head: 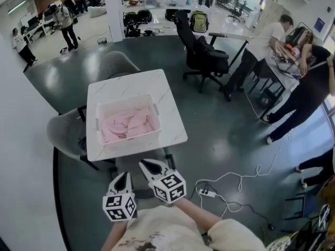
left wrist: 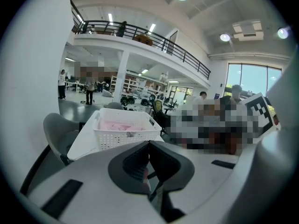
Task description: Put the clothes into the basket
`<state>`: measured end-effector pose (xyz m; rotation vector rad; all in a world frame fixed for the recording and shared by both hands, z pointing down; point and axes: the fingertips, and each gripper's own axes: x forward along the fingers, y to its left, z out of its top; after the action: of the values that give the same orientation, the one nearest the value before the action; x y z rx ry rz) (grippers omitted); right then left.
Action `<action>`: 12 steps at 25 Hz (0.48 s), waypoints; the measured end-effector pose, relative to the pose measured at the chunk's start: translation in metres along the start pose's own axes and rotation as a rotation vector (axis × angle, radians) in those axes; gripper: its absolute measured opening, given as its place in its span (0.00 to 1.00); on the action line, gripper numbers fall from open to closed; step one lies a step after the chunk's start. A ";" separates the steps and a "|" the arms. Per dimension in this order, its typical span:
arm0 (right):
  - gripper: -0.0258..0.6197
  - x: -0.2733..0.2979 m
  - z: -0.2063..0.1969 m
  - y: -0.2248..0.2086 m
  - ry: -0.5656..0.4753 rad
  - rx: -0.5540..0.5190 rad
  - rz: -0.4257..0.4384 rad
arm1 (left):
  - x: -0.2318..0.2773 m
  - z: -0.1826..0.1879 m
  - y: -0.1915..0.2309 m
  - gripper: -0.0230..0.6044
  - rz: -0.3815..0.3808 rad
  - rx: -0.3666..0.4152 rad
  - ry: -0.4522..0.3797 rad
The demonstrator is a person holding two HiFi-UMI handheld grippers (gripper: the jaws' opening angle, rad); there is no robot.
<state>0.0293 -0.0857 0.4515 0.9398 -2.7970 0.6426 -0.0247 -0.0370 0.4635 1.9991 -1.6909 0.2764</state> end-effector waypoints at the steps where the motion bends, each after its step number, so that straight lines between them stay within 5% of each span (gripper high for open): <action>1: 0.07 0.001 -0.001 0.000 0.002 0.000 0.000 | 0.001 0.000 0.000 0.05 0.000 -0.001 0.000; 12: 0.07 0.005 0.004 -0.001 0.006 -0.010 -0.007 | 0.000 0.007 0.005 0.05 0.007 -0.001 -0.011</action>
<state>0.0259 -0.0913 0.4492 0.9430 -2.7880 0.6283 -0.0311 -0.0413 0.4586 1.9982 -1.7047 0.2673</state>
